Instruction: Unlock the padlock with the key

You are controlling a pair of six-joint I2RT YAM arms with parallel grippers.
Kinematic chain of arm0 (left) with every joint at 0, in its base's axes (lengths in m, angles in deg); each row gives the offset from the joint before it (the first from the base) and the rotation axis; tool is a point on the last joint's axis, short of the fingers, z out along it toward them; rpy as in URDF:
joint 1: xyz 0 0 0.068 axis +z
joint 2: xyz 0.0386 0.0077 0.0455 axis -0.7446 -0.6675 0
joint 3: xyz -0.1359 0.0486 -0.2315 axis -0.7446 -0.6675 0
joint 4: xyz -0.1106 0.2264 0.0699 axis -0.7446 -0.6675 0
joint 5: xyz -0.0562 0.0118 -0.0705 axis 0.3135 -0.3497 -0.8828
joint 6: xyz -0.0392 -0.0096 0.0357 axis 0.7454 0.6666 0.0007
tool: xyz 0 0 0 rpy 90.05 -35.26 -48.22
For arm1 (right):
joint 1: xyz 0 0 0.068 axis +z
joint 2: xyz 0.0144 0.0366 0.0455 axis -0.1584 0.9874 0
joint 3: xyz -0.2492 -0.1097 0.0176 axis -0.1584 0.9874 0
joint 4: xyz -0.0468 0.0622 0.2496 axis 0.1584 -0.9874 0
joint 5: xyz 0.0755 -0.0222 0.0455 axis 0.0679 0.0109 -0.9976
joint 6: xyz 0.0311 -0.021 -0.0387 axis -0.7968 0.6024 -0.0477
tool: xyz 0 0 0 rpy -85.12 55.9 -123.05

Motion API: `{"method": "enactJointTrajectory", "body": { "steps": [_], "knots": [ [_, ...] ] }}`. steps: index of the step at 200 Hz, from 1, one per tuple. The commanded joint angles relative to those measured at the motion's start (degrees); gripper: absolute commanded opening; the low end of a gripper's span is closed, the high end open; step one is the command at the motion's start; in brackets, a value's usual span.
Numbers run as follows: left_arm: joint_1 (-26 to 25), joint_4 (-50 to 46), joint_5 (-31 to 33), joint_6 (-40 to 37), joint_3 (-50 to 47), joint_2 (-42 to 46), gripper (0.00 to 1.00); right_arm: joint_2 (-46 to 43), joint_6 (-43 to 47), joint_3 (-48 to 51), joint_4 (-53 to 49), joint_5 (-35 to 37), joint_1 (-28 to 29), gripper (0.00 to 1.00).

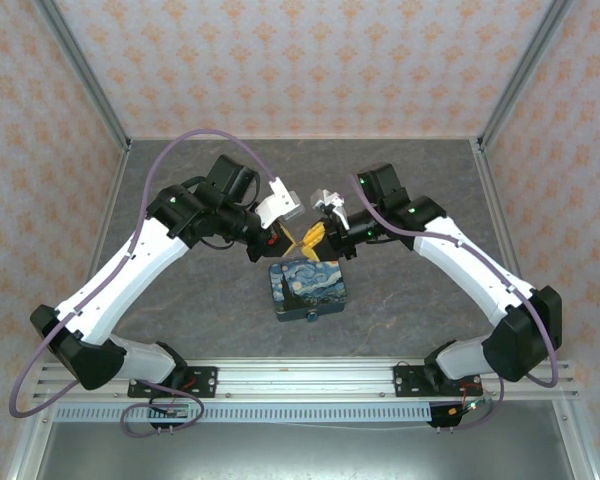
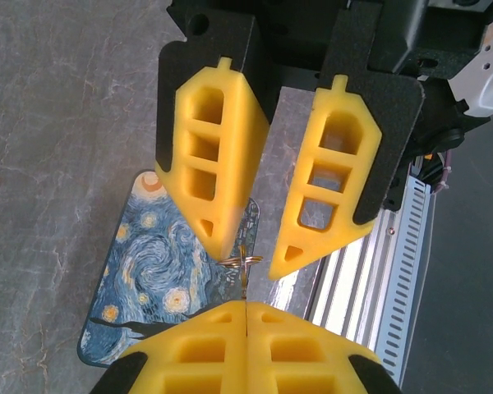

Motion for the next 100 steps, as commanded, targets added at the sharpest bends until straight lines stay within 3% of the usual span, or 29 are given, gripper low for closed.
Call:
{"method": "enactJointTrajectory", "body": {
  "steps": [1,100],
  "knots": [
    [-0.4,-1.3,-0.7,-1.4,2.1,-0.9,0.00,0.2,1.8,-2.3,-0.4,-2.7,0.3,0.24],
    [-0.4,-1.5,-0.8,-1.2,2.5,-1.4,0.00,1.2,1.8,-3.3,-0.4,-4.1,0.6,0.06]
  ]
}}
